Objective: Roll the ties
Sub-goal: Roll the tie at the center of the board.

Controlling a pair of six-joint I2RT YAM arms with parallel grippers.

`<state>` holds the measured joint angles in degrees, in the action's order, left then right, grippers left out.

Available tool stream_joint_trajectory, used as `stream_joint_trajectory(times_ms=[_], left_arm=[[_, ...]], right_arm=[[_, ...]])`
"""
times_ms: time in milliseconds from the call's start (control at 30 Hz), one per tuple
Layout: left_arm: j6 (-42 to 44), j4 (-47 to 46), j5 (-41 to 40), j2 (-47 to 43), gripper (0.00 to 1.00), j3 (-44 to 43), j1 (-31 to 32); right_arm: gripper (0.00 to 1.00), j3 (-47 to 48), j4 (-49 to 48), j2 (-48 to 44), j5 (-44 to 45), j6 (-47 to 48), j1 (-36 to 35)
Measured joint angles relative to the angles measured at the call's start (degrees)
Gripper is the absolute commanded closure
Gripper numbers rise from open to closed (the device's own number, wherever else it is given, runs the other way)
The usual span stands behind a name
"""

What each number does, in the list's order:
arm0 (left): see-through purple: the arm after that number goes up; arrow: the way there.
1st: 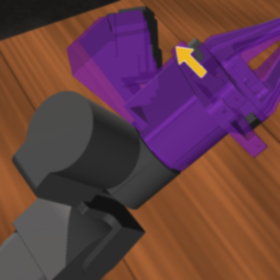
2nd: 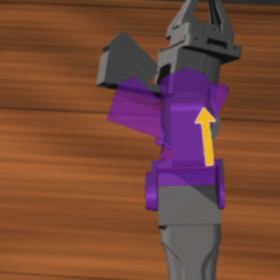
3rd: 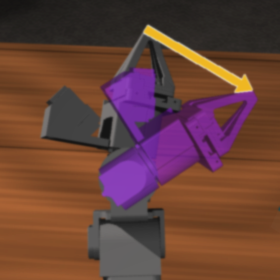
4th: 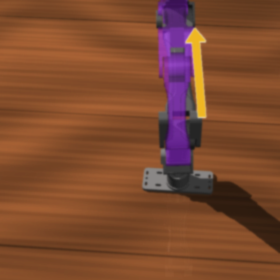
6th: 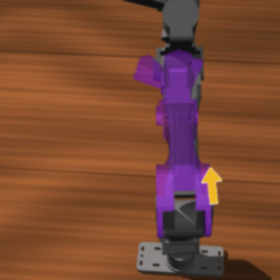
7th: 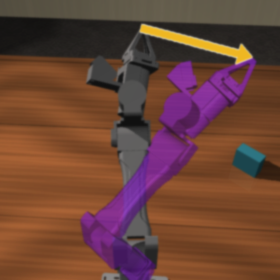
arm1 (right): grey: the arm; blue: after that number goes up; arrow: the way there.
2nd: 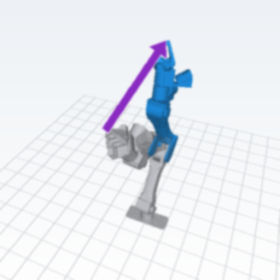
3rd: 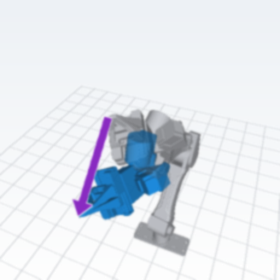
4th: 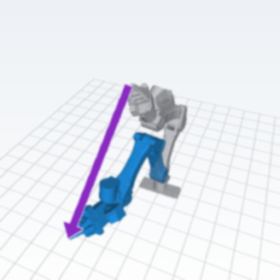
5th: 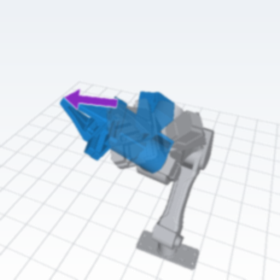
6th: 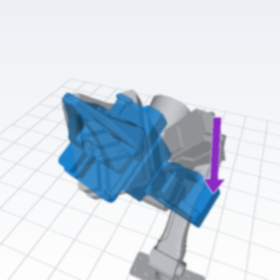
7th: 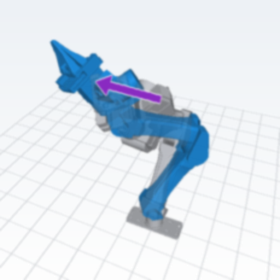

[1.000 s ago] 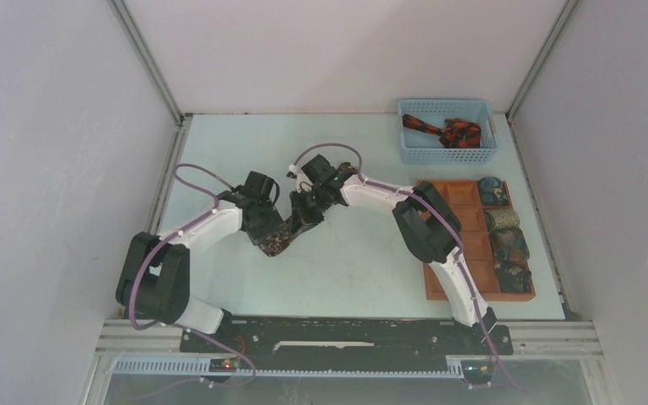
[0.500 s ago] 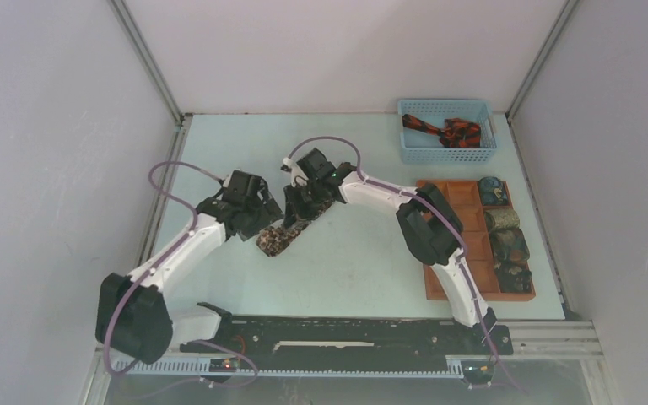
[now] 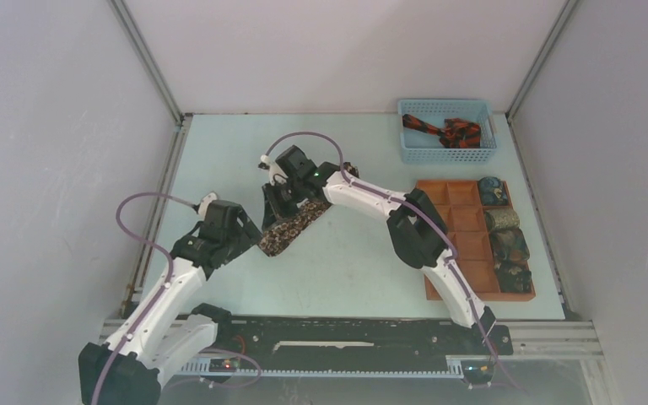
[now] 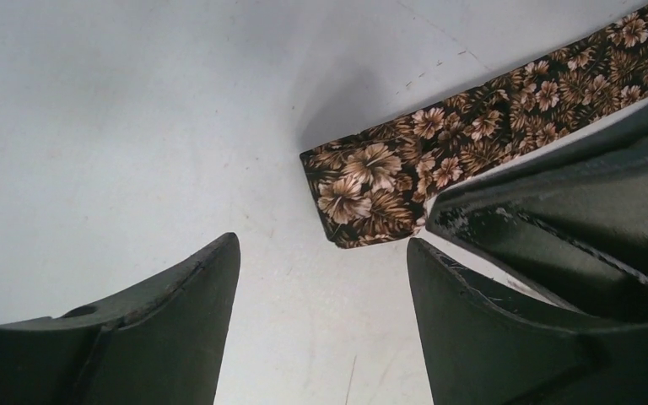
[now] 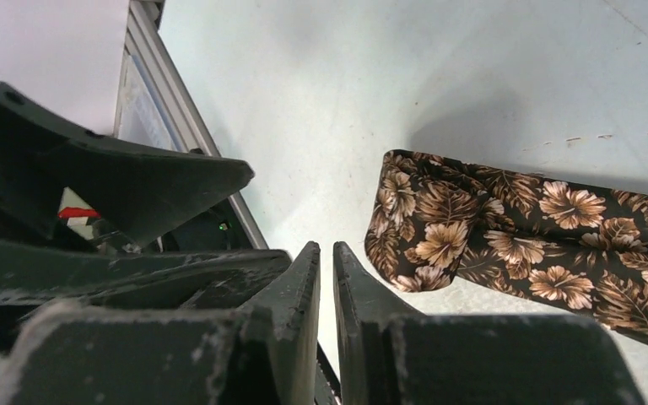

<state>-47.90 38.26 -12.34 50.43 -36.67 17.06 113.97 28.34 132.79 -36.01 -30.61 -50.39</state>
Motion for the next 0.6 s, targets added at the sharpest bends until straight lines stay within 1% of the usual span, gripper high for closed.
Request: stream_joint_trajectory(times_ms=[167, 300, 600], left_arm=[[0.0, 0.4, -0.5, -3.0, 0.24, 1.9, -0.1], [0.0, 0.5, -0.7, -3.2, 0.26, 2.3, -0.2], [0.0, 0.0, -1.0, -3.2, 0.28, 3.2, -0.2]], right_arm=[[0.90, 0.9, 0.8, 3.1, 0.0, 0.0, -0.2], [0.92, 0.9, 1.7, 4.8, 0.0, 0.0, -0.1], [0.94, 0.6, 1.9, 5.1, -0.1, 0.0, 1.1]])
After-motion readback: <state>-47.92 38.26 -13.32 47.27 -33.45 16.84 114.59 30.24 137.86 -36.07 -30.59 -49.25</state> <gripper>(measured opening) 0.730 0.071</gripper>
